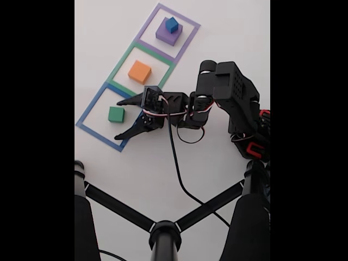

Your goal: Tower of hanoi

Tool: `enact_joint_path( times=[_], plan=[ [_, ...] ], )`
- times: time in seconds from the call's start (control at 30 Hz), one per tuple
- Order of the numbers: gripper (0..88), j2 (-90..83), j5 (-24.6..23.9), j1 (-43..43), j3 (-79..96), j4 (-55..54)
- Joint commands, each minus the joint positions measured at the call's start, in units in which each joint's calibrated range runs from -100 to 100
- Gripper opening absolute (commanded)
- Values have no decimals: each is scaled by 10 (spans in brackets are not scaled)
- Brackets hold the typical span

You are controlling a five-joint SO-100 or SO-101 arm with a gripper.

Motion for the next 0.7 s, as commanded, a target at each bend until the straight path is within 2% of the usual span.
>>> enact_joint_path(
  times=[0.0,0.43,0.67],
  plan=[
    [292,-2,4,-2,-12,-14],
    [146,-1,4,-8,-14,-10],
    [104,-6,4,-15,-13,-13]
  ],
)
